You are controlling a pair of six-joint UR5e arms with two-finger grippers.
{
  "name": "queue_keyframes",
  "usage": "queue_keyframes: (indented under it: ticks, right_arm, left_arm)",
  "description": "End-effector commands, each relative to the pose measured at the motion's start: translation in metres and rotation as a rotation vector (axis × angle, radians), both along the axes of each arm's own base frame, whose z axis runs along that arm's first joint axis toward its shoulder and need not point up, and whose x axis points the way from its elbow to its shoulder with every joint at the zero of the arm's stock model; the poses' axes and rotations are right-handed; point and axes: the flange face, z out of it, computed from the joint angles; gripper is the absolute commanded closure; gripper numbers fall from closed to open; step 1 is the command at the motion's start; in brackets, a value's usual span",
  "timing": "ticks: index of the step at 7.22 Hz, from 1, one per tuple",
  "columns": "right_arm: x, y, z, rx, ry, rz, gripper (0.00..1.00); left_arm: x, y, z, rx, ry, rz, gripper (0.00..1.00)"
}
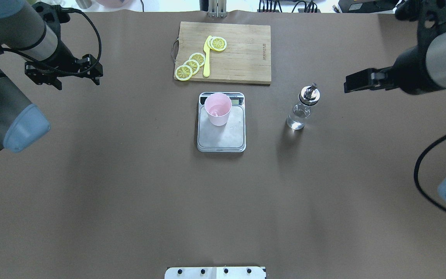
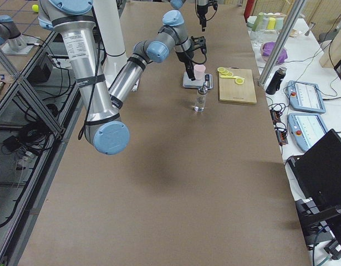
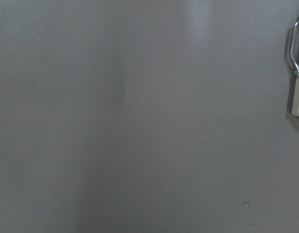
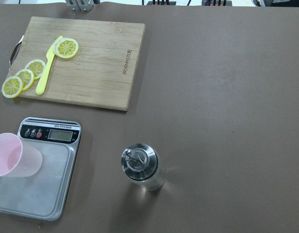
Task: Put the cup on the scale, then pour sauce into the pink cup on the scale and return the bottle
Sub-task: 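Grasp the glass dispenser bottle with the right gripper while the left arm withdraws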
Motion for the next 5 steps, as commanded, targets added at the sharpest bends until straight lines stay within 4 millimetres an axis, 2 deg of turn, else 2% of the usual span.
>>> queue_keyframes:
  ticks: [1, 3, 5]
  right_arm:
    - [-0.061, 0.059, 0.049, 0.145, 0.03, 0.066, 0.0]
    - [-0.098, 0.059, 0.089, 0.222, -0.015, 0.141, 0.0]
    - [-0.117, 0.043, 0.126, 0.293, -0.05, 0.207, 0.0]
  left_arm:
    - [-0.001, -0.001, 0.009, -0.005, -0.011, 0.006, 0.02]
    - [0.001, -0.003, 0.014, -0.011, -0.017, 0.007, 0.02]
    - [0.002, -0.005, 0.016, -0.011, -0.021, 0.004, 0.02]
